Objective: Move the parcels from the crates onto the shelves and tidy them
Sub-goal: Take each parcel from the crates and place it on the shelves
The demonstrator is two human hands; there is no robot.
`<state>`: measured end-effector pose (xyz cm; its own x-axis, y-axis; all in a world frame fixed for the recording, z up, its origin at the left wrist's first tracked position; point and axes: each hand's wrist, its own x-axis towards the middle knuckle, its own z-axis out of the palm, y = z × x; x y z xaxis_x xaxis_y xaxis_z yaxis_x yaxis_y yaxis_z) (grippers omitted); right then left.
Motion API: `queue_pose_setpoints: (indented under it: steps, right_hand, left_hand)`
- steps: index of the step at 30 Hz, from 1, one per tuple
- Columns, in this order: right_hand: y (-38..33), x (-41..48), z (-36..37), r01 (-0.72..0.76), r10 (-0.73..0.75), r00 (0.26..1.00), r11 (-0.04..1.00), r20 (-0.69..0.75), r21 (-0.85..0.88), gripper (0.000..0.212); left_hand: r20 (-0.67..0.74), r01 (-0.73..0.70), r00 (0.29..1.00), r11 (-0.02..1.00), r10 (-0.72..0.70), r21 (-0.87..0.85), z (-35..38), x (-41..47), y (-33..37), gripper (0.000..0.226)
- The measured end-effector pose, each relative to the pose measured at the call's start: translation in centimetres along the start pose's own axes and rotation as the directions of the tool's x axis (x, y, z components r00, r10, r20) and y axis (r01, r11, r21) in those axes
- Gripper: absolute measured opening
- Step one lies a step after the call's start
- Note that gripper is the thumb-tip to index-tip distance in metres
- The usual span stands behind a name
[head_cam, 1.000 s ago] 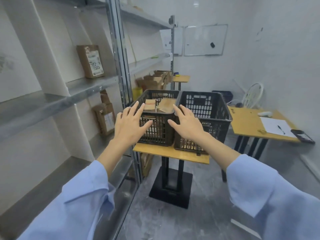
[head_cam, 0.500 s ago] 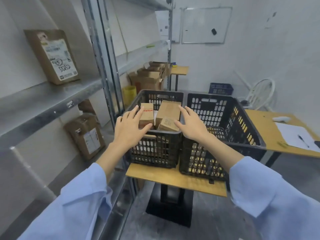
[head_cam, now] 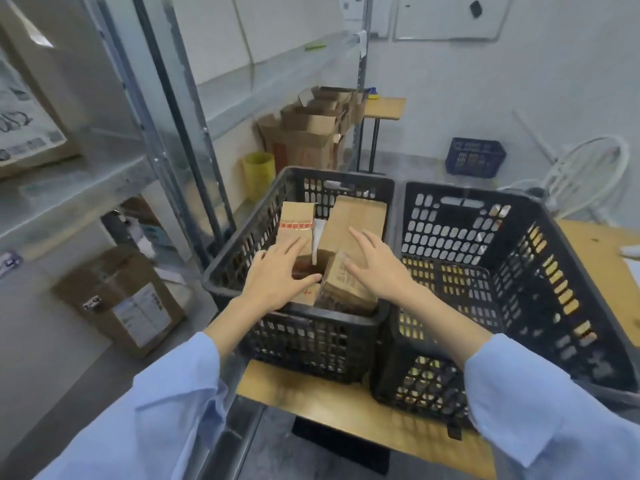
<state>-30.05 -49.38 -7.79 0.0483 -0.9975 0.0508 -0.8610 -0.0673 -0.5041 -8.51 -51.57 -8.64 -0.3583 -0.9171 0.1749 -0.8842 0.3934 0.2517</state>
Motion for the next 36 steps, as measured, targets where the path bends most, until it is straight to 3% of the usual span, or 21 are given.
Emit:
queue_pose_setpoints:
  steps: [8, 12, 19, 27, 36]
  right_hand:
    - [1.7, 0.5, 1.6, -0.031, 0.03, 0.999, 0.998, 0.016, 0.054, 0.072]
    - [1.3, 0.0, 1.8, -0.059, 0.061, 0.998, 0.996, -0.034, 0.066, 0.072]
    - [0.8, -0.7, 2.1, -0.1, 0.103, 0.992, 0.994, -0.067, 0.037, 0.072]
    - [0.6, -0.7, 3.4, -0.109, 0.1, 0.993, 0.978, -0.06, -0.177, 0.082]
    - [0.9, 0.4, 5.2, -0.134, 0.161, 0.987, 0.883, 0.022, -0.451, 0.089]
  left_hand:
    - [0.204, -0.116, 0.962, 0.946, 0.183, -0.303, 3.9, 4.3, -0.8, 0.09]
    - [0.276, -0.159, 0.924, 0.924, 0.264, -0.348, 5.2, 5.7, -0.9, 0.099]
    - [0.29, -0.209, 0.894, 0.89, 0.342, -0.406, 7.0, 6.1, -1.7, 0.09]
    - [0.341, -0.092, 0.897, 0.875, 0.28, -0.475, 7.2, 6.7, -4.5, 0.085]
    - [0.353, -0.049, 0.899, 0.86, 0.259, -0.507, 6.8, 6.6, -4.9, 0.082]
